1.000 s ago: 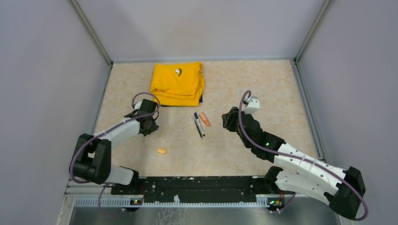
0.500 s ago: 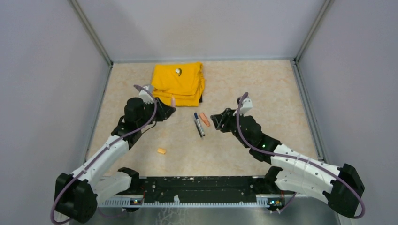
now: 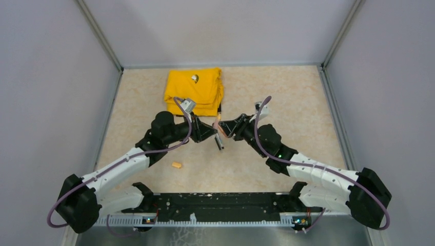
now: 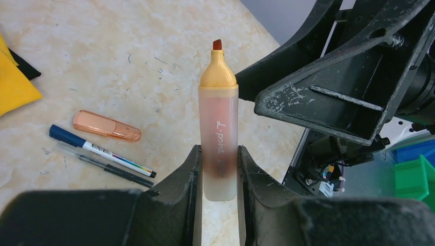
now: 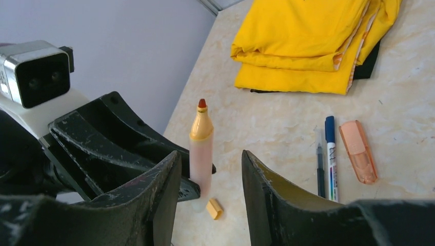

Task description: Insert the pens into the pen caps

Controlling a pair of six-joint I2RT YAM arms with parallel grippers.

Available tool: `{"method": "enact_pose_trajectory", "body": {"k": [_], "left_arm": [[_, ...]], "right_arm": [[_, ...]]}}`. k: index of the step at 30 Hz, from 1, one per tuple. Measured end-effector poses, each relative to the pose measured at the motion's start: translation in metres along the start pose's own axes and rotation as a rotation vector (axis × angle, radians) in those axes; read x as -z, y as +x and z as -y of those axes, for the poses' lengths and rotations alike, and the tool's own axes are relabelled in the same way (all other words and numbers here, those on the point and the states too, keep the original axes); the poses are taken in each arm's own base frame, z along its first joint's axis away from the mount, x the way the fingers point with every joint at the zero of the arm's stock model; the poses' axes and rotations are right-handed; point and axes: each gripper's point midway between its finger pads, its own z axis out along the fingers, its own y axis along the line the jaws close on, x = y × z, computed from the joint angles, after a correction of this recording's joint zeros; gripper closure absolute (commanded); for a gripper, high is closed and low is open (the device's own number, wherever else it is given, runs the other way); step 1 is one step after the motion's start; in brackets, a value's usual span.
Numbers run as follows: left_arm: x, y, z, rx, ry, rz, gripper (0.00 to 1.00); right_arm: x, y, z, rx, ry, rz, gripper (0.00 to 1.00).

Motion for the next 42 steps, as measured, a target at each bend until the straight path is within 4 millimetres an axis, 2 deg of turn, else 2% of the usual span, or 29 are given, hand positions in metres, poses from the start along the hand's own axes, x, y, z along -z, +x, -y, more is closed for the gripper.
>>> {"method": "enact_pose_trajectory", "body": {"k": [6, 12, 19, 21, 27, 31, 35, 36, 37, 42], "left_arm": [[-0.006, 0.004, 0.006, -0.028, 0.025, -0.013, 0.91], [-0.012, 0.003, 0.014, -0.066, 0.053, -0.025, 0.91], [-0.014, 0.004, 0.015, -0.110, 0.061, -0.039, 0.87], [-0.014, 0.005, 0.015, -0.123, 0.061, -0.047, 0.85], [-0.014, 0.006, 0.014, -0.158, 0.054, -0.061, 0.68], [-0.014, 0.005, 0.015, -0.180, 0.059, -0.064, 0.61], [-0.010, -0.002, 0.029, -0.204, 0.113, -0.056, 0.54], [-0.008, -0.005, 0.034, -0.210, 0.131, -0.051, 0.48], [-0.006, -0.008, 0.040, -0.218, 0.154, -0.044, 0.46], [0.006, -0.026, 0.071, -0.254, 0.273, -0.013, 0.44]], "right_arm": [[-0.007, 0.001, -0.004, -0.047, 0.008, -0.009, 0.55], [-0.010, 0.007, 0.001, -0.061, 0.028, -0.028, 0.63], [-0.013, 0.009, 0.001, -0.065, 0.049, -0.047, 0.78], [-0.013, 0.008, 0.000, -0.065, 0.051, -0.049, 0.85], [-0.012, 0.010, 0.002, -0.061, 0.058, -0.057, 1.00], [-0.011, 0.009, 0.000, -0.038, 0.041, -0.059, 1.00], [-0.001, 0.000, -0.013, 0.023, -0.055, -0.049, 1.00], [0.003, -0.004, -0.018, 0.039, -0.093, -0.045, 1.00], [0.006, -0.008, -0.022, 0.052, -0.122, -0.038, 1.00], [0.022, -0.034, -0.039, 0.099, -0.287, -0.004, 1.00]]}}
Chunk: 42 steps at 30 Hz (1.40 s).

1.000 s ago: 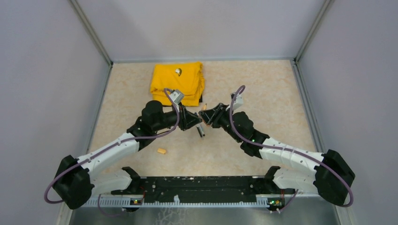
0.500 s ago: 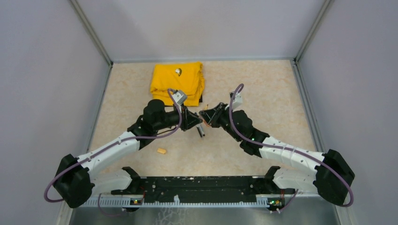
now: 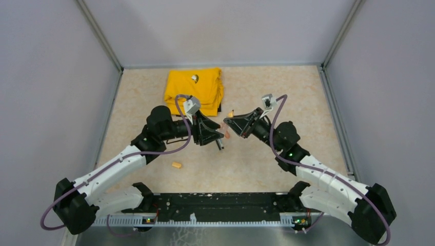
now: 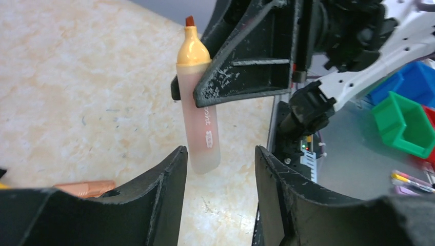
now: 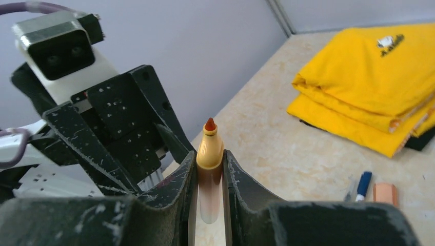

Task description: Insert the pens into the pen caps

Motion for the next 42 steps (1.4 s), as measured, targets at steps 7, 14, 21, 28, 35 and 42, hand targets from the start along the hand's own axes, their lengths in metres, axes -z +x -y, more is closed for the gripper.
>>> {"method": "enact_pose_trajectory", "body": {"k": [7, 14, 21, 28, 35, 42], "left_arm": [[0.002, -0.014, 0.027, -0.005, 0.134, 0.029, 0.44], [0.002, -0.026, 0.036, -0.006, 0.171, 0.068, 0.56], [0.001, -0.031, 0.042, 0.001, 0.213, 0.083, 0.66], [-0.002, -0.030, 0.045, 0.021, 0.244, 0.079, 0.92], [-0.002, -0.031, 0.042, 0.027, 0.228, 0.085, 1.00], [0.002, -0.029, 0.012, -0.014, 0.033, 0.088, 1.00]], "right_arm": [[0.009, -0.014, -0.044, 0.054, -0.290, -0.010, 1.00], [0.011, -0.002, -0.065, 0.052, -0.445, -0.064, 1.00], [0.012, -0.005, -0.072, 0.051, -0.490, -0.057, 1.00], [0.013, -0.008, -0.074, 0.061, -0.502, -0.043, 1.00], [0.012, -0.008, -0.073, 0.071, -0.500, -0.037, 0.71], [0.011, -0.013, -0.058, 0.108, -0.395, -0.014, 0.53]]}}
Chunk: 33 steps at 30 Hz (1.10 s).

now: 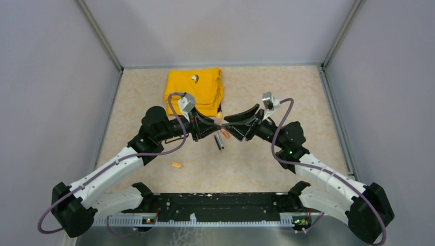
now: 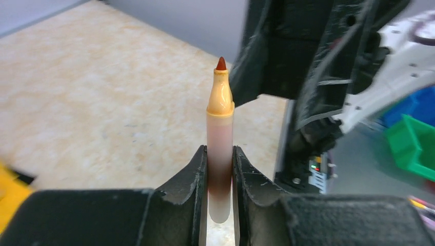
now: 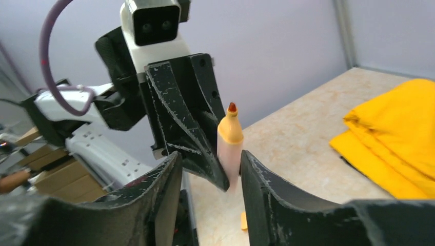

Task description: Insert the pens into the pen caps

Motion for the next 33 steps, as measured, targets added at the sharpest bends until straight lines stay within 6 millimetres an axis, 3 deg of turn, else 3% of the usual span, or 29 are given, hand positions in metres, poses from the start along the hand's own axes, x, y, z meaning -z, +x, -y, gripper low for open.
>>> {"method": "enact_pose_trajectory", "body": {"k": [6, 9, 12, 15, 22, 29, 33], "left_arm": [[0.032, -0.008, -0.058, -0.055, -0.361, 0.021, 1.00], [0.060, -0.019, -0.082, -0.083, -0.541, 0.056, 1.00], [0.087, -0.036, -0.091, -0.124, -0.673, 0.113, 1.00], [0.109, -0.050, -0.094, -0.160, -0.769, 0.159, 1.00], [0.149, -0.077, -0.101, -0.201, -0.970, 0.201, 1.00], [0.181, -0.138, -0.080, -0.264, -1.054, 0.328, 1.00], [0.198, -0.164, -0.066, -0.299, -1.079, 0.388, 1.00]], "right_arm": [[0.010, -0.008, 0.021, 0.080, 0.160, 0.006, 0.42], [0.011, 0.004, 0.039, 0.100, 0.238, -0.073, 0.40], [0.010, 0.026, 0.057, 0.104, 0.308, -0.177, 0.39], [0.001, 0.060, 0.066, 0.112, 0.338, -0.312, 0.39], [-0.036, 0.152, 0.064, 0.135, 0.285, -0.626, 0.39], [-0.074, 0.232, 0.055, 0.162, 0.224, -0.874, 0.39], [-0.080, 0.279, 0.063, 0.147, 0.244, -1.017, 0.39]]}}
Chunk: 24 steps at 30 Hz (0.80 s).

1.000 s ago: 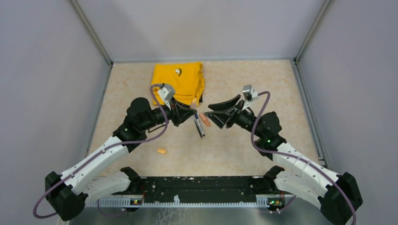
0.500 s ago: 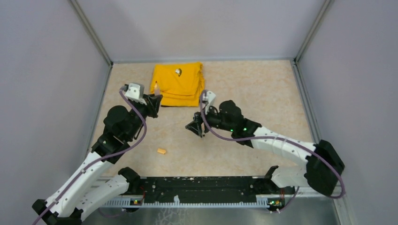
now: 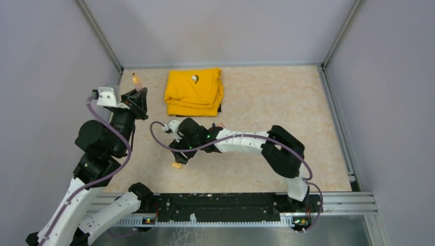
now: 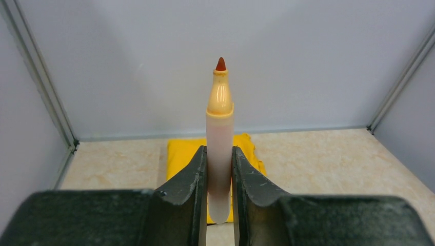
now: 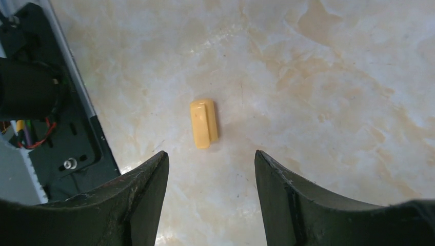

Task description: Insert the pens into the pen caps

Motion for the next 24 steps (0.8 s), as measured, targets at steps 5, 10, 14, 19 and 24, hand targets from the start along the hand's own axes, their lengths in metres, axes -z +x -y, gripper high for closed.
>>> {"method": "enact_pose_trajectory", "body": {"k": [5, 10, 14, 19, 24], "left_arm": [[0.006, -0.013, -0.007, -0.006, -0.019, 0.025, 1.00], [0.007, -0.008, -0.008, -0.021, -0.022, 0.006, 0.99], [0.009, -0.008, -0.009, -0.022, -0.023, 0.005, 0.99], [0.010, -0.010, -0.010, -0.020, -0.024, 0.010, 0.99], [0.010, -0.009, -0.010, -0.020, -0.024, 0.008, 0.98]], "right_arm": [[-0.034, 0.027, 0.004, 0.007, 0.028, -0.153, 0.39], [-0.049, 0.036, -0.001, 0.050, 0.048, -0.230, 0.39], [-0.051, 0.030, -0.007, 0.081, 0.051, -0.240, 0.40], [-0.058, 0.024, -0.007, 0.113, 0.057, -0.246, 0.42], [-0.063, 0.034, -0.006, 0.141, 0.070, -0.297, 0.45]]}}
